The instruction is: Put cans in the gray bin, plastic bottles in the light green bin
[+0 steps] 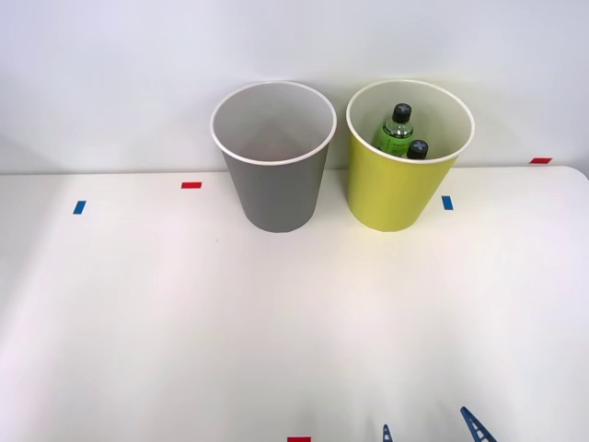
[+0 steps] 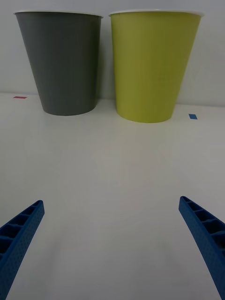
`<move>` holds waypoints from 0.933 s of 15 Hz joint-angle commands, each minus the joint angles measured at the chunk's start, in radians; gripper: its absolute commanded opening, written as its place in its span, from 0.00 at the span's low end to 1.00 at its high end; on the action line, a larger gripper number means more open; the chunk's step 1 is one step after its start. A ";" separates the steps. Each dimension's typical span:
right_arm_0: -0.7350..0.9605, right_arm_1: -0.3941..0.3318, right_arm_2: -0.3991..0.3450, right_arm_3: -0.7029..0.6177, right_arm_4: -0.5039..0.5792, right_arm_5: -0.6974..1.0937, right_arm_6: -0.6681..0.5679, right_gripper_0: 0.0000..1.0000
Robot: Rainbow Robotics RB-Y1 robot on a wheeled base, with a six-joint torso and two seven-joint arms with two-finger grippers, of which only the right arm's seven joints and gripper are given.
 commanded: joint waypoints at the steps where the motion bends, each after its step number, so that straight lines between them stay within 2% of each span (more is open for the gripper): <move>1: 0.000 0.000 0.000 0.000 0.000 0.000 0.000 1.00; 14: 0.000 0.000 0.000 0.000 0.000 0.000 0.000 1.00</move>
